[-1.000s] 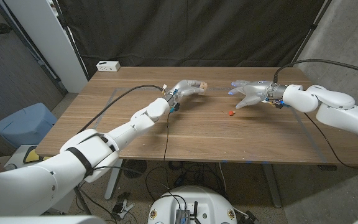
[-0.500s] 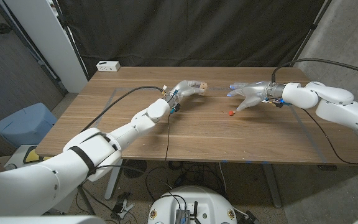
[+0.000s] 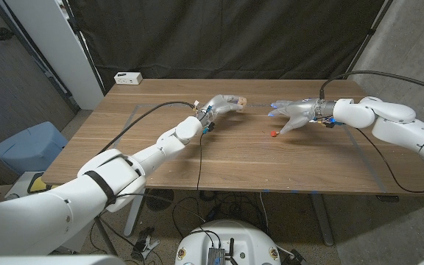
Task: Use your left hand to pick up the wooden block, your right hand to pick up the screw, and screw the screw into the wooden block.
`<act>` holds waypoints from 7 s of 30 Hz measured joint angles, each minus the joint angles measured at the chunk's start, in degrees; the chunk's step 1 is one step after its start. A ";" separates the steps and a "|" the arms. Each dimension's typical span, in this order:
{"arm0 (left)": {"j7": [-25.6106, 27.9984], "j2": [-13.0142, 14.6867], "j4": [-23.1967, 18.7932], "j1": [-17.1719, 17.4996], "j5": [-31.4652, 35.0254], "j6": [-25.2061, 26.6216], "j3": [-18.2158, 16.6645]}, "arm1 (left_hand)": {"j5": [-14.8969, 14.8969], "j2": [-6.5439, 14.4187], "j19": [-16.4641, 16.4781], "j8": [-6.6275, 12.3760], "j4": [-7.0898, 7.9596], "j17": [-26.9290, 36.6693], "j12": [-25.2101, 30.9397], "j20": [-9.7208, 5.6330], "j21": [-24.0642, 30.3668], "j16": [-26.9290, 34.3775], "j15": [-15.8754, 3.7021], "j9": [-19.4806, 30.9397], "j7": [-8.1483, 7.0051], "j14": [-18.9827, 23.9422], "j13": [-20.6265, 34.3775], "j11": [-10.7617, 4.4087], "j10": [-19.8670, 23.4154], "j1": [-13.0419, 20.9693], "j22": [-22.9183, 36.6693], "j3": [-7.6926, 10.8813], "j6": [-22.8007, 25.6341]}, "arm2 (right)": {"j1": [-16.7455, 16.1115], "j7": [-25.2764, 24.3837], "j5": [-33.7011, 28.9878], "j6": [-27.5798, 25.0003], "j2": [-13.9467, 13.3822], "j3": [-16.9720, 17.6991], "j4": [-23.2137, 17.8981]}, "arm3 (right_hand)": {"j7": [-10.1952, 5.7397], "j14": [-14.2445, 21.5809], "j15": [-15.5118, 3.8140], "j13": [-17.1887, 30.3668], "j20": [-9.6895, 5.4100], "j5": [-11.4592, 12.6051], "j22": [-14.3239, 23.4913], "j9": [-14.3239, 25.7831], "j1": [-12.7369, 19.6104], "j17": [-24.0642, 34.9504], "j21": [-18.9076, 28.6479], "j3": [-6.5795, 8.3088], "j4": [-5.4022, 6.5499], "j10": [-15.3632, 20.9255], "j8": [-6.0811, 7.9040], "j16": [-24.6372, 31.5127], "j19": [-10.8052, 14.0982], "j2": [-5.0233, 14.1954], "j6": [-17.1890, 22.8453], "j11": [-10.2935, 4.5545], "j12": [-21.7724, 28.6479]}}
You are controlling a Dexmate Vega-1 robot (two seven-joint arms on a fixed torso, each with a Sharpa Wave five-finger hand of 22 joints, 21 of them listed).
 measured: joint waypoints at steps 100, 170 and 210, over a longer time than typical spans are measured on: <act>-0.10 4.09 -12.12 4.05 2.13 8.03 -0.23 | -0.01 0.97 -0.21 -0.01 0.06 -0.01 0.23 -0.20 0.00 0.00 0.01 -0.31 -0.43 0.42 -0.24 0.00 0.00 -0.99 -0.01 0.07 0.68 | 8.89 -2.43 -2.25 9.26 7.42 -8.89 17.98 | 0.01 -0.21 -0.24 -0.02 -0.82 0.00 -0.03 1.32 -1.06 0.24 0.74 0.02 0.44 0.00 4.28 1.17 3.71 -0.44 7.20 -0.02 1.01; -2.24 0.60 -3.69 0.98 0.85 4.81 0.94 | -0.06 1.49 0.01 -0.21 0.13 0.01 0.23 0.01 0.27 0.00 0.01 -0.22 -0.33 0.42 -0.24 0.00 0.00 -1.50 -0.01 0.15 0.78 | 10.10 -12.48 -5.55 11.86 9.13 -11.05 22.91 | -0.06 6.06 -3.39 -0.08 -2.16 0.78 -0.03 3.45 2.60 0.54 1.13 2.05 -0.21 6.68 14.68 2.16 10.58 0.31 27.19 -1.95 2.20; -1.79 1.67 -7.29 2.33 0.94 6.58 1.04 | -0.07 1.48 0.01 -0.20 -0.11 0.01 0.23 0.01 0.27 0.00 0.01 -0.05 -0.18 0.42 -0.54 0.00 0.00 -1.49 -0.01 0.38 0.64 | 8.65 -16.73 -7.07 11.80 8.99 -10.90 22.02 | 0.20 7.80 -4.32 -0.16 -2.78 1.17 -0.04 3.98 4.31 0.79 1.12 3.11 -0.42 9.24 18.33 2.56 12.21 0.24 33.81 -2.67 2.20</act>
